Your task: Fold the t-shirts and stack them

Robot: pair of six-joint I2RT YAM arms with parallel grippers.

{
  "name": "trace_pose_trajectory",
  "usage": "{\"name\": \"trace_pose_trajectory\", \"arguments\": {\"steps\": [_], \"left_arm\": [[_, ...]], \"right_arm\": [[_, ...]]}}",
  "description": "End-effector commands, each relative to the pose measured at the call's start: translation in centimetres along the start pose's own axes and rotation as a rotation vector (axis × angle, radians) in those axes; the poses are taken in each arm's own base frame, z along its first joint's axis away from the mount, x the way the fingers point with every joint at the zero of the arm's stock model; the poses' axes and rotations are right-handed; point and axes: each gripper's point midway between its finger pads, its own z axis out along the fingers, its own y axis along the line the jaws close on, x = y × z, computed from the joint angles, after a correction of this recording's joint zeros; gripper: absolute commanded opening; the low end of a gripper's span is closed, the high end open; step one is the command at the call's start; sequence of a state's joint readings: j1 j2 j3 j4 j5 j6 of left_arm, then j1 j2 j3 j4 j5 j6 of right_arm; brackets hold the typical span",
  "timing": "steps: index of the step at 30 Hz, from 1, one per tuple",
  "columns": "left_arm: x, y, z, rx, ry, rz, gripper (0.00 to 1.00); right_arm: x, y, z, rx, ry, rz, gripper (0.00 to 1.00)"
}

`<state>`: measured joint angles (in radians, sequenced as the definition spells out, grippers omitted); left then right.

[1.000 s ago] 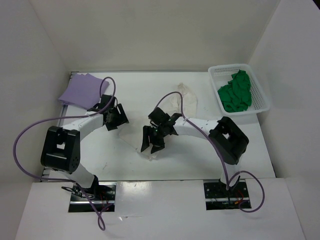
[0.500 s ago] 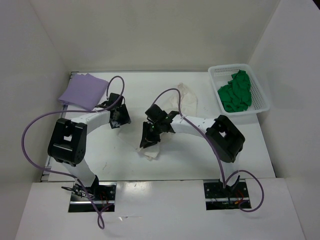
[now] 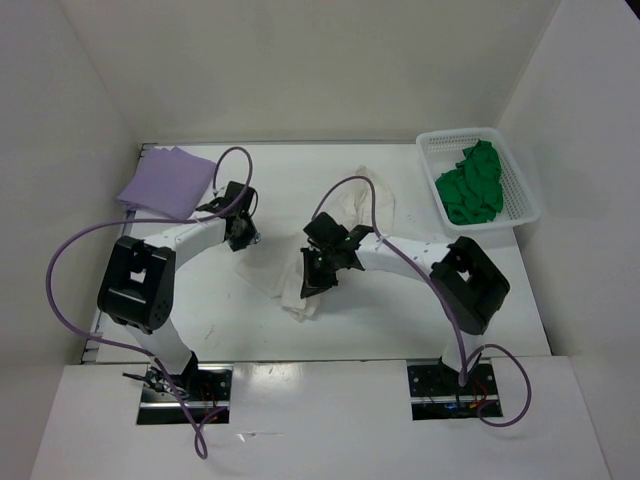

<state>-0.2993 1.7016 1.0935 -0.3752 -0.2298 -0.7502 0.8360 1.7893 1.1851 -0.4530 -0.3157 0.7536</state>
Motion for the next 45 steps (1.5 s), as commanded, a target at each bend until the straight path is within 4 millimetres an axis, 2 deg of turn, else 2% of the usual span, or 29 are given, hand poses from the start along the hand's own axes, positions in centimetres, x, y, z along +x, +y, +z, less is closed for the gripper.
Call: {"name": "trace_pose_trajectory", "arguments": {"steps": [1,3,11,22,25,29,41,44,45], "left_arm": [[0.9,-0.3,-0.3,0.006,0.02,-0.165,0.4],[1.7,-0.2,0.0,0.002,0.039,-0.242,0.4],[0.5,-0.9,-0.1,0.002,-0.006,-0.42,0.43],[1.7,1.0,2.3,-0.11,-0.006,-0.434,0.38],[1.2,0.7,2.7,-0.115,-0.014,-0.434,0.38],[1.7,0.9,3.5,-0.133,0.001,-0.419,0.38],[1.4,0.2,3.9,-0.123,0.018,-0.401,0.06],[1.1,0.2,2.8,-0.095,0.023,-0.395,0.03],[0.2,-0.1,1.8,-0.057,0.004,-0.404,0.01]], "right_arm": [[0.1,-1.1,-2.2,0.024,-0.05,-0.063,0.02],[0.3,-1.5,-2.5,0.031,-0.056,-0.075,0.02],[0.7,-1.8,-3.2,0.026,-0.063,-0.119,0.02],[0.9,-2.2,-4.0,0.035,-0.081,-0.16,0.02],[1.1,-2.3,-4.1,0.035,-0.081,-0.16,0.02],[1.1,-2.4,-4.1,0.036,-0.081,-0.169,0.02],[0.5,-2.7,-4.3,0.062,-0.114,-0.18,0.02],[-0.3,-2.2,-5.0,0.064,-0.143,-0.185,0.02],[-0.3,-2.4,-5.3,0.077,-0.153,-0.184,0.02]]}}
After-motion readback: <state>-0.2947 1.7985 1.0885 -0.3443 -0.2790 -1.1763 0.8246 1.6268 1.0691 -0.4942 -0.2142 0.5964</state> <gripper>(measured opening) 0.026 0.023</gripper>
